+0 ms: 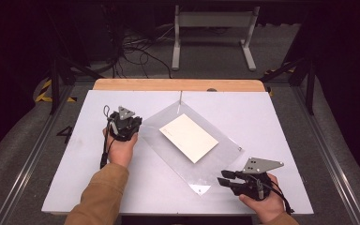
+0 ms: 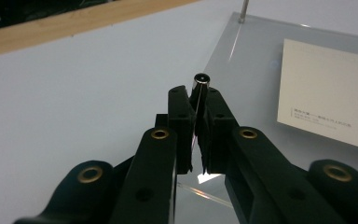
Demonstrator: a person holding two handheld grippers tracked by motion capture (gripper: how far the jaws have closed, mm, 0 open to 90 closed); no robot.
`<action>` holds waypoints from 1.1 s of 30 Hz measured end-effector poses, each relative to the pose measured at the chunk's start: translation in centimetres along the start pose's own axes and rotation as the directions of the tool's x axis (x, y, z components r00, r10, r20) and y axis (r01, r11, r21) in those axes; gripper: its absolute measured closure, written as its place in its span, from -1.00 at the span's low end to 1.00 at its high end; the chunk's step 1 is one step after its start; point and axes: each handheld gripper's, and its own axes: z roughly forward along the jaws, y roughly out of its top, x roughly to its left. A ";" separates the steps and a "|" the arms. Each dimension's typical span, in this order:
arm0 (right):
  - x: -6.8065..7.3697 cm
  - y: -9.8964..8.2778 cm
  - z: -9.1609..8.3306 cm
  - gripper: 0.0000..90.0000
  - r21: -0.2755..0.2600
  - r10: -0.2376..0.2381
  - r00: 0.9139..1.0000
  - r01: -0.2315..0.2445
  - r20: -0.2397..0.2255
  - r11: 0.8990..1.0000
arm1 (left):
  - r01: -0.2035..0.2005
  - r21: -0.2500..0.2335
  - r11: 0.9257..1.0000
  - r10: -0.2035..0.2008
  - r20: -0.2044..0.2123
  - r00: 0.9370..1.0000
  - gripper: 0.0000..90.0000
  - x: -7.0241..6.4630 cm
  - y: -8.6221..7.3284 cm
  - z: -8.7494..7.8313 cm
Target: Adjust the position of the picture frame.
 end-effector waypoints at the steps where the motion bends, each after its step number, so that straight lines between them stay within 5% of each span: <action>1: -0.1 0.0 -0.1 0.49 -0.001 0.003 1.000 -0.003 0.004 1.000 | 0.000 -0.012 1.000 0.000 -0.001 1.000 0.87 0.1 0.2 0.2; 7: -0.6 -0.2 -0.6 0.49 -0.006 0.016 1.000 -0.016 0.024 1.000 | 0.001 -0.022 1.000 -0.001 0.003 1.000 0.87 0.5 1.2 2.2; 14: -1.5 -0.6 -1.3 0.49 -0.013 0.042 0.998 -0.041 0.057 0.999 | -0.025 0.051 0.998 0.024 0.012 1.000 0.88 1.3 2.0 5.6; 18: -2.6 -0.8 -1.4 0.49 -0.009 0.064 0.995 -0.064 0.082 0.998 | 0.012 0.068 0.998 -0.014 0.028 1.000 0.88 1.7 1.4 6.6; 22: -3.6 -0.8 -1.4 0.49 -0.004 0.080 0.991 -0.080 0.106 0.997 | 0.008 0.063 0.998 -0.010 0.034 0.999 0.84 1.7 1.3 6.1; 28: -5.6 0.2 -1.4 0.50 0.002 0.074 0.985 -0.075 0.158 0.997 | -0.009 0.028 1.000 0.007 0.068 0.998 0.32 0.8 1.5 3.6; 33: -8.0 1.0 -1.3 0.52 0.024 0.080 0.971 -0.088 0.226 0.996 | -0.036 -0.012 0.999 0.038 0.142 0.989 0.25 -0.1 0.8 0.9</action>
